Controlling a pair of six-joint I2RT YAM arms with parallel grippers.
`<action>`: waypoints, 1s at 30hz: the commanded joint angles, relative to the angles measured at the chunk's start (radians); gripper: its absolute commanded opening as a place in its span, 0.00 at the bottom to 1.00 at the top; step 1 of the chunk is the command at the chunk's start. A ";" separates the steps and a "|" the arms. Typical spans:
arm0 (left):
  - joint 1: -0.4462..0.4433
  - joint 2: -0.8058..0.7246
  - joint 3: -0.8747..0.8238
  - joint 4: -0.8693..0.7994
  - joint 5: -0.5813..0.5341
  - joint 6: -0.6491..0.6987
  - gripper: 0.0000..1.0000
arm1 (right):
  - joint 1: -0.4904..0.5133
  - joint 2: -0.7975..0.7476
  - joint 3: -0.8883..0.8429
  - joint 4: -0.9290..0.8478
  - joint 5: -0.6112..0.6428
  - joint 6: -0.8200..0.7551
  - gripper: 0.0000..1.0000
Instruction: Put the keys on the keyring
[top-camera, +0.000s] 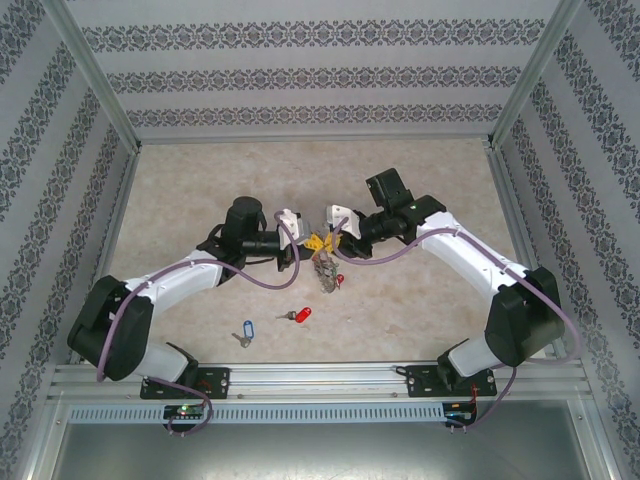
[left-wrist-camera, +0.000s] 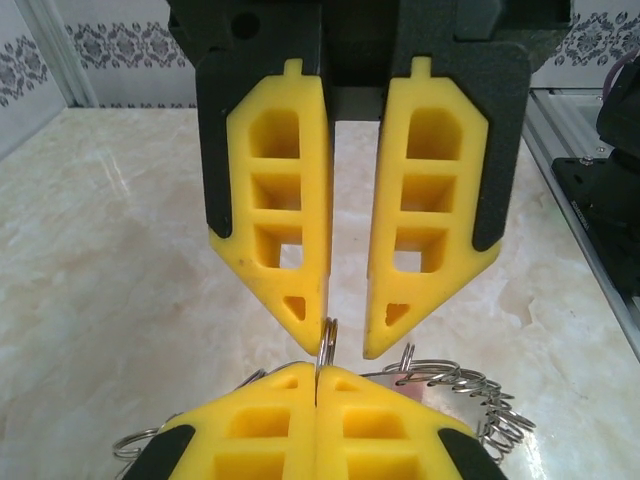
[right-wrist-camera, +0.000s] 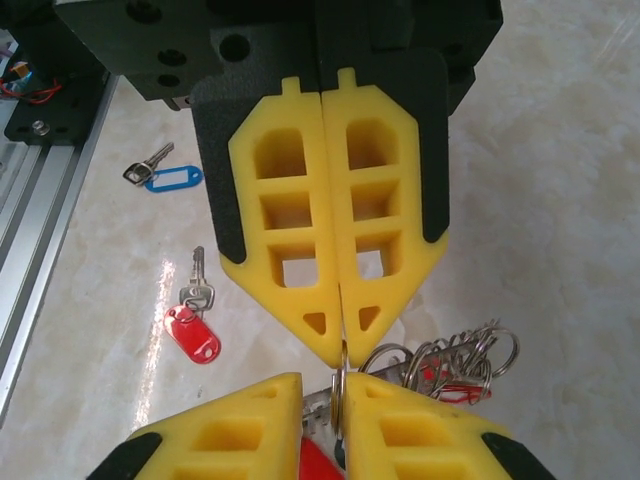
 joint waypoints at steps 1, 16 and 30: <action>-0.006 0.007 -0.009 0.106 -0.020 -0.031 0.00 | -0.003 -0.001 -0.026 0.020 -0.055 0.009 0.19; -0.009 0.000 -0.022 0.118 -0.028 -0.037 0.00 | -0.033 0.027 -0.082 0.112 -0.042 0.044 0.15; -0.009 0.009 0.030 -0.036 0.005 0.037 0.03 | -0.033 -0.009 -0.111 0.168 -0.035 0.039 0.00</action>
